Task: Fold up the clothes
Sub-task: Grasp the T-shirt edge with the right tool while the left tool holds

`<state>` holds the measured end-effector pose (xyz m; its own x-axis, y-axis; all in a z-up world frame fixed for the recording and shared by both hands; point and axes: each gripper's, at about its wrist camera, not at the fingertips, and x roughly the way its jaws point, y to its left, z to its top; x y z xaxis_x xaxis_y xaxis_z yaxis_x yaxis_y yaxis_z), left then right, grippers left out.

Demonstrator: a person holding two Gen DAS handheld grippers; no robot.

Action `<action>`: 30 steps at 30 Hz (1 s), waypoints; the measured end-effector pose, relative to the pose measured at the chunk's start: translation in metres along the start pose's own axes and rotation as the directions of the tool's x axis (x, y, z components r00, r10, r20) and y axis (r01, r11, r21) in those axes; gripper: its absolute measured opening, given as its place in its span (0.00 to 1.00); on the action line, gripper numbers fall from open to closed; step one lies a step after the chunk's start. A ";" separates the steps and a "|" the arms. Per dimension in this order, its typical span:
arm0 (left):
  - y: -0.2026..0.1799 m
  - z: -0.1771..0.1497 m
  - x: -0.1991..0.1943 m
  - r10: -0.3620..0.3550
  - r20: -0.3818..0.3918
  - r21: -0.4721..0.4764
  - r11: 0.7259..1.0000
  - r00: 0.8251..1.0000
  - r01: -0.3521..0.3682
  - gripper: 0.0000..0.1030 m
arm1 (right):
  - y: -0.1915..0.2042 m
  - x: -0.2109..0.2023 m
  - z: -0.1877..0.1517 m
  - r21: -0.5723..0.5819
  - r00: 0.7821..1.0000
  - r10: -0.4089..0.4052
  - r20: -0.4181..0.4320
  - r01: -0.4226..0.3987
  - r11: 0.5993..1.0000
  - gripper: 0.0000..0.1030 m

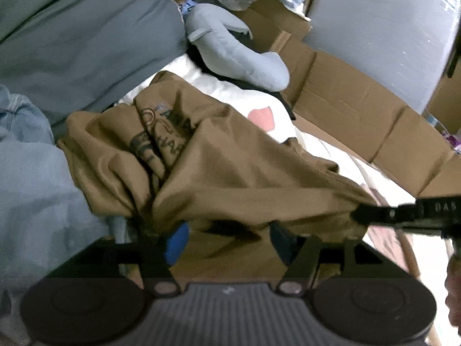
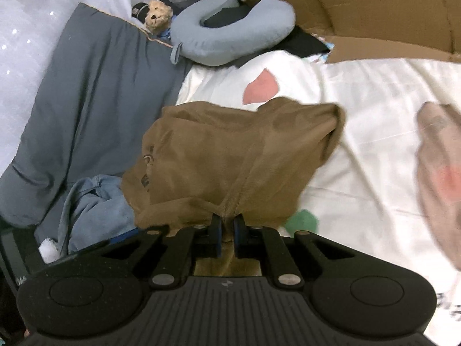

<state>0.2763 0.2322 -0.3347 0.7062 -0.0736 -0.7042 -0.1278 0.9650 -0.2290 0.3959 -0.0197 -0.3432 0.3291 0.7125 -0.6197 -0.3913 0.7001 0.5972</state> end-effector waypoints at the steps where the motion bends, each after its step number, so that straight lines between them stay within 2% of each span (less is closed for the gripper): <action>1: -0.002 -0.003 -0.005 -0.002 0.000 0.004 1.000 1.000 0.002 0.72 | -0.003 -0.006 0.001 -0.003 1.000 -0.012 -0.001 0.012 1.000 0.05; 4: -0.008 -0.010 -0.018 0.000 0.007 0.024 1.000 1.000 0.000 0.77 | -0.012 -0.024 0.005 -0.014 0.999 -0.049 -0.003 0.049 0.999 0.05; 8: 0.000 -0.015 -0.016 0.028 -0.012 0.013 1.000 1.000 -0.027 0.77 | -0.024 -0.048 0.013 -0.034 0.996 -0.093 0.000 0.093 0.995 0.05; 18: 0.034 -0.021 0.015 0.125 -0.049 -0.039 0.991 0.991 -0.127 0.77 | -0.064 -0.086 0.043 -0.045 0.976 -0.214 0.042 0.216 0.975 0.04; 22: 0.035 -0.024 0.028 0.153 -0.052 0.012 0.988 0.987 -0.152 0.77 | -0.076 -0.093 0.059 -0.054 0.966 -0.250 0.062 0.254 0.966 0.04; 26: 0.028 -0.025 0.042 0.146 -0.059 0.054 0.988 0.988 -0.143 0.76 | -0.085 -0.095 0.076 -0.070 0.958 -0.278 0.078 0.283 0.957 0.04; 30: 0.028 -0.022 0.052 0.187 -0.046 0.079 0.980 0.981 -0.183 0.75 | -0.091 -0.092 0.087 -0.098 0.945 -0.316 0.084 0.323 0.941 0.04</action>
<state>0.2944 0.2498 -0.3924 0.6373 0.0969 -0.7645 -0.2000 0.9789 -0.0426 0.4762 -0.1450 -0.2965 0.5071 0.4564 -0.7311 -0.3459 0.8847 0.3124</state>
